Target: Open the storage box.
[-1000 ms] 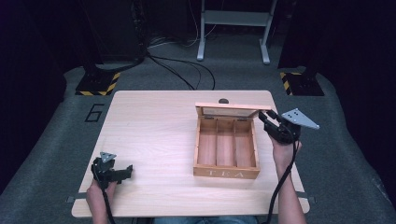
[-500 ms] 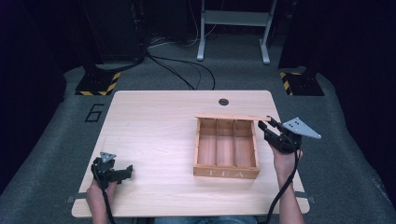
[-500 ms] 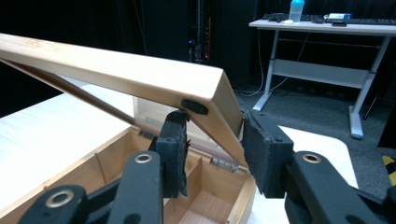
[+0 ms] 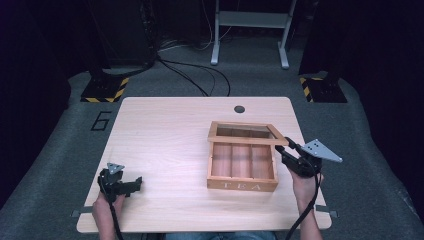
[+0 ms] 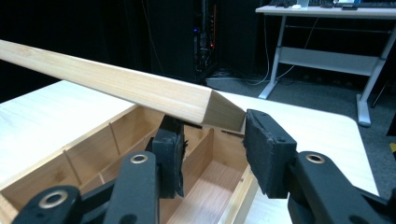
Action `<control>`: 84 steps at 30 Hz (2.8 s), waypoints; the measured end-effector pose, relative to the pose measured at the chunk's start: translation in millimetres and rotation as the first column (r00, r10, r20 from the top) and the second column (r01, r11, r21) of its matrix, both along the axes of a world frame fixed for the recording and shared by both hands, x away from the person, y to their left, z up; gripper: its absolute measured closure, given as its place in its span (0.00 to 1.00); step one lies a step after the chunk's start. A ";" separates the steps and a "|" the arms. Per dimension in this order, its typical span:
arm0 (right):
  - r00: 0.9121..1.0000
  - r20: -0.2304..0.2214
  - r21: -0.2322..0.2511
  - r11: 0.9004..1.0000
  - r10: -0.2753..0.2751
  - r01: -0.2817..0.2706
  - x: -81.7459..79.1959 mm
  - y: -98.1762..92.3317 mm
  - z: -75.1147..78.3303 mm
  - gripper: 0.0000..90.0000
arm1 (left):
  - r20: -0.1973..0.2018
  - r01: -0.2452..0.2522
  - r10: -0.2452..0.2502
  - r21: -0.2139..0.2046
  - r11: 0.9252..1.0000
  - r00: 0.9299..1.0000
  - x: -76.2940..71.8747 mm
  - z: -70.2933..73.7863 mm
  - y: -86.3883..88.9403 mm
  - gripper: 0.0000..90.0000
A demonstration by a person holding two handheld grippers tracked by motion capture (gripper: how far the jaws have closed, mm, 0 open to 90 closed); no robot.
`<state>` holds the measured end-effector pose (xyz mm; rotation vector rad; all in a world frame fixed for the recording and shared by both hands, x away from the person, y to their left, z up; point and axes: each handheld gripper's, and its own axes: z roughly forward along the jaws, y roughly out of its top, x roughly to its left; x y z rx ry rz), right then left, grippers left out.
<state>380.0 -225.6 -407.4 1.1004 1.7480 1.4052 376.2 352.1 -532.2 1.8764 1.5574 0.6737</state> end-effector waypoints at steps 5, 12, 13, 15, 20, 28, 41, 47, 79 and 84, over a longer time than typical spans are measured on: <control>1.000 -0.016 0.002 1.000 0.002 -0.002 -6.7 -0.1 -9.8 0.64 | -0.001 -0.001 0.001 -0.001 1.000 1.000 -0.1 0.0 -0.1 0.01; 0.999 -0.047 0.018 1.000 0.016 -0.015 -15.2 -1.0 -28.5 0.62 | -0.001 0.000 0.000 -0.001 1.000 1.000 -0.1 0.0 -0.1 0.01; 0.998 -0.054 0.017 1.000 0.018 -0.017 -16.2 -1.2 -31.1 0.62 | -0.002 0.000 0.000 -0.001 1.000 1.000 -0.1 0.1 0.0 0.01; 0.998 -0.067 0.026 1.000 0.019 -0.017 -18.3 -1.4 -36.5 0.62 | 0.000 0.000 0.000 0.000 1.000 1.000 0.0 0.0 0.0 0.01; 0.994 -0.107 0.039 0.999 0.031 -0.027 -20.2 -2.9 -46.1 0.60 | -0.001 0.000 0.000 -0.001 1.000 1.000 -0.1 0.0 -0.1 0.01; 0.982 -0.183 0.030 0.999 0.042 -0.037 -23.5 -3.7 -60.6 0.60 | -0.001 -0.001 0.001 -0.001 1.000 1.000 -0.1 0.0 -0.1 0.01; 0.955 -0.289 0.019 0.998 0.062 -0.059 -27.8 -7.8 -70.7 0.49 | -0.002 0.000 0.000 -0.001 1.000 1.000 -0.1 0.1 -0.1 0.00; 0.946 -0.314 0.016 0.997 0.074 -0.072 -32.2 -9.6 -70.5 0.43 | -0.002 0.000 0.000 -0.001 1.000 1.000 -0.1 0.1 -0.1 0.00; 0.891 -0.435 -0.190 0.981 -0.129 0.049 -45.4 -47.0 -120.6 0.11 | 0.000 0.000 0.000 0.000 1.000 1.000 -0.2 0.0 -0.1 0.01; 0.885 -0.431 -0.246 0.967 -0.175 0.072 -39.6 -50.0 -121.8 0.07 | 0.000 0.000 0.000 0.001 1.000 1.000 -0.2 0.0 0.0 0.01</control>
